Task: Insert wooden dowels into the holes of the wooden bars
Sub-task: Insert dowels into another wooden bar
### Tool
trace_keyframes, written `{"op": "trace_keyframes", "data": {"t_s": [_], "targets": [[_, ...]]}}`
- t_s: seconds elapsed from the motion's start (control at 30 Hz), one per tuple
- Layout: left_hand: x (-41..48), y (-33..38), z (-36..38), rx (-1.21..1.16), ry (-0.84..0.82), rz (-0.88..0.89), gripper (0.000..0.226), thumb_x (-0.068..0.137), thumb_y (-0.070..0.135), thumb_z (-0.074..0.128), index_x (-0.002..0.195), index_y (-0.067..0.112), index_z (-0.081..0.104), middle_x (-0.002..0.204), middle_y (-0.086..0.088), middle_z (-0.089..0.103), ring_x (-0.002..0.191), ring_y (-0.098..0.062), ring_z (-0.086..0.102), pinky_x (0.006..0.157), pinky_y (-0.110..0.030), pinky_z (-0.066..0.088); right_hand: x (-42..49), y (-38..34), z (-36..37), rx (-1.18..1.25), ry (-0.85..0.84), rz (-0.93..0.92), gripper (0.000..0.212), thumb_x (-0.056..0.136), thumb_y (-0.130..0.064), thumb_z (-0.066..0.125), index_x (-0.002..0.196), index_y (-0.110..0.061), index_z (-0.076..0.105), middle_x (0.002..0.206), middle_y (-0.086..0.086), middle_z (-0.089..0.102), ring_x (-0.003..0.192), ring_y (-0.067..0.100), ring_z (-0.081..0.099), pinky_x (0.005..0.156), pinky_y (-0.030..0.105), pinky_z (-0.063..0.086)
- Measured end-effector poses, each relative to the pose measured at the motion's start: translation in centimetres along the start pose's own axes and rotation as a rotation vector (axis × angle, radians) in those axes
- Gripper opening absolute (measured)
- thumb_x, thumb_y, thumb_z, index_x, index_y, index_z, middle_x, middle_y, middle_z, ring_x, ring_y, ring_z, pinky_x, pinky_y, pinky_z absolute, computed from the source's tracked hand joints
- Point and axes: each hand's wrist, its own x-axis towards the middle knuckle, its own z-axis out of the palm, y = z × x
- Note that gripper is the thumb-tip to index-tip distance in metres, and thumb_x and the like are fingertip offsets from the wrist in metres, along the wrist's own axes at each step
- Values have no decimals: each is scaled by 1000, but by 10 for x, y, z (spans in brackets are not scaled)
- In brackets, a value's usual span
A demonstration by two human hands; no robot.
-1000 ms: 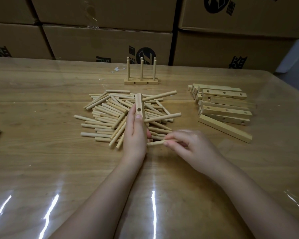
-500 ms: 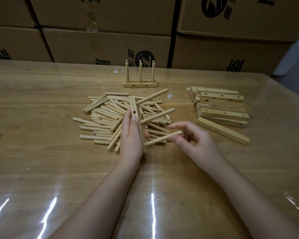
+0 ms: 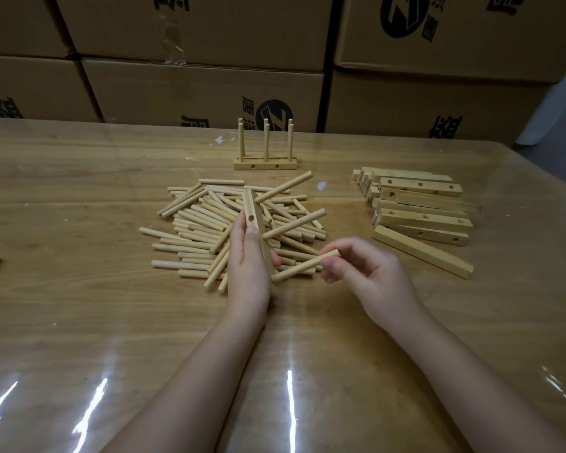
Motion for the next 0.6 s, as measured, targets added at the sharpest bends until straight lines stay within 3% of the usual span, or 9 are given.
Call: {"op": "trace_keyframes", "data": {"t_s": [0.27,0.47,0.6], "targets": [[-1,1,0,32,14,-5,35,103,25,30,137,32,37,92,-15,55,48,4,51,47,-7,40,0,-1,0,-71,4,-24,18,81,-42,51,90,-32,63,77,-7,66,72,5,64,70,23,53],[-2,2,0,41,8,-9,32,103,26,29,132,37,36,92,-13,56,48,4,51,47,-7,40,0,0,1,-107,4,-44,11,87,-23,57,89,-32,62,73,-6,65,70,4,62,67,12,47],[-1,1,0,60,14,-2,38,103,26,29,140,29,36,89,-12,56,48,4,51,47,-6,40,-1,0,1,-109,3,-29,12,88,-18,58,89,-30,63,74,-4,65,69,4,62,67,14,48]]}}
